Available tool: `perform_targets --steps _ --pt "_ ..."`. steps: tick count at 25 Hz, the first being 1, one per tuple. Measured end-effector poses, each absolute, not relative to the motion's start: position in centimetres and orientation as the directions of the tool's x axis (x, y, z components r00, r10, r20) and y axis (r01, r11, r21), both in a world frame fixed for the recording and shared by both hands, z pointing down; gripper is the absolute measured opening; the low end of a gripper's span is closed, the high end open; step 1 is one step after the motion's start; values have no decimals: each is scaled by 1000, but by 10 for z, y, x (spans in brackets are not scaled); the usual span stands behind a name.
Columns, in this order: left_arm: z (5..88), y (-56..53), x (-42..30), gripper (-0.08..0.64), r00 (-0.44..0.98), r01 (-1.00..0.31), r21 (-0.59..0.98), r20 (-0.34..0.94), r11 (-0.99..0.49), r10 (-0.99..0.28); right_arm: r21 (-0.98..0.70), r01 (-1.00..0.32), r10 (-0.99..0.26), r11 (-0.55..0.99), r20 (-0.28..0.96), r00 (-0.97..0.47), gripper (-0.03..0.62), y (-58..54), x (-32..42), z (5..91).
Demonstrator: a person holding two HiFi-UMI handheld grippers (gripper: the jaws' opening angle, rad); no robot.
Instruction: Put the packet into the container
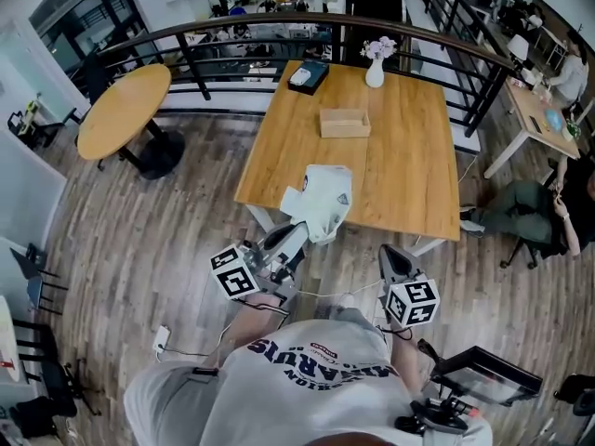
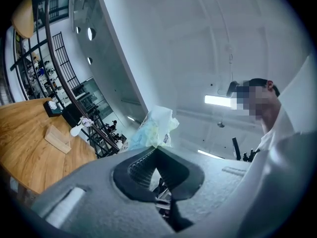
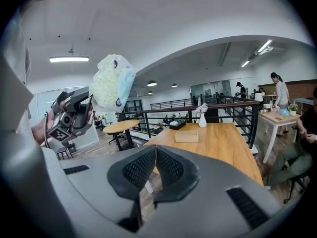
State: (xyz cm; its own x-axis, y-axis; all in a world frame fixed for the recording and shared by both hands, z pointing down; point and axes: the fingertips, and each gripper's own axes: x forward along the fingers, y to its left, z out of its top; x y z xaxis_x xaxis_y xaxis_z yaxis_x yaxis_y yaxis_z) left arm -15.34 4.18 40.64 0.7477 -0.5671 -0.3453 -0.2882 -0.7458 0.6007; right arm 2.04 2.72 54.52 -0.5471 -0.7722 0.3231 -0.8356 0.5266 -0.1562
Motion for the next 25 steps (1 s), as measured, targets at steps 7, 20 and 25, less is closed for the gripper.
perform_targets --steps 7,20,25 --pt "404 3 -136 5 737 -300 610 -339 -733 -584 -167 -825 -758 540 331 -563 11 -18 41 547" --pt "406 -66 -71 5 721 -337 616 -318 -712 -616 -183 -788 -709 588 351 -611 11 -84 97 557" --pt "408 -80 -58 5 689 -326 649 -335 -687 -643 -183 -792 -714 582 351 -606 11 -100 120 562"
